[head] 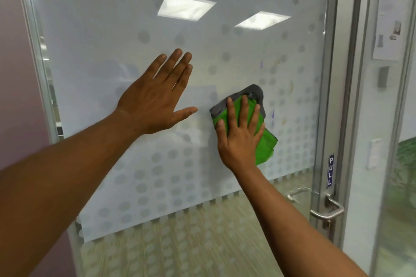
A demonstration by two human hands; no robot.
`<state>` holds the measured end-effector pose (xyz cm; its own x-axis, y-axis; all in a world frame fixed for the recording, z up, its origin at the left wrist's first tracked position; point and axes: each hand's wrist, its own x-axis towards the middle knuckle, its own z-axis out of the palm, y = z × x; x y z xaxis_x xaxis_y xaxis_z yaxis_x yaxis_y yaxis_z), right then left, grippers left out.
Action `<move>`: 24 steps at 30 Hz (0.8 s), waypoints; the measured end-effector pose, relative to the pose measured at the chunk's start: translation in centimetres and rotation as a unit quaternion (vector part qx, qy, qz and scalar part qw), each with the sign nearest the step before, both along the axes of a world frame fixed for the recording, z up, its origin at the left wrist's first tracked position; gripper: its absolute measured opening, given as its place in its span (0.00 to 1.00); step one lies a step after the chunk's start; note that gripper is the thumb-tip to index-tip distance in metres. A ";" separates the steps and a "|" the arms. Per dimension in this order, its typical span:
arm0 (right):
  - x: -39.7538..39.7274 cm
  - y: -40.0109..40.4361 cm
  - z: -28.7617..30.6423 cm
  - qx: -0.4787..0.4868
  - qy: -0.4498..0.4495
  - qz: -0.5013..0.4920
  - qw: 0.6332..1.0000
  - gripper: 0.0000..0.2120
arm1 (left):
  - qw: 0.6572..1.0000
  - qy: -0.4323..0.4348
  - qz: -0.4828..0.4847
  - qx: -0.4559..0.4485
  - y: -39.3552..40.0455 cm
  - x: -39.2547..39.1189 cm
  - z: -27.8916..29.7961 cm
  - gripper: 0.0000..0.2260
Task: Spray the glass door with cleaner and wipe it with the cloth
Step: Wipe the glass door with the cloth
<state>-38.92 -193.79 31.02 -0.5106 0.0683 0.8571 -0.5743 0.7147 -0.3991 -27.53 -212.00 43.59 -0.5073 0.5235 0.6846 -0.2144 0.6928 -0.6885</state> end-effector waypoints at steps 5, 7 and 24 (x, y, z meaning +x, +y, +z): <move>1.7 -2.5 5.1 -0.043 0.000 0.026 0.999 0.27 | 1.000 -0.005 -0.004 0.000 0.0 0.0 -0.1 0.42; 2.8 -3.5 4.1 -0.023 0.020 0.038 0.999 0.27 | 1.000 -0.005 -0.008 -0.001 0.1 0.0 -0.1 0.42; 2.1 -1.3 -8.2 0.000 -0.038 0.033 0.999 0.29 | 0.992 -0.087 -0.087 -0.012 6.9 -4.7 -7.5 0.42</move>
<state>-36.78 -195.05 22.80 -0.5781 0.0319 0.8153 -0.5877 0.6769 -0.4432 -32.24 -205.10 36.09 -0.5168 0.6284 0.5814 0.0305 0.6922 -0.7211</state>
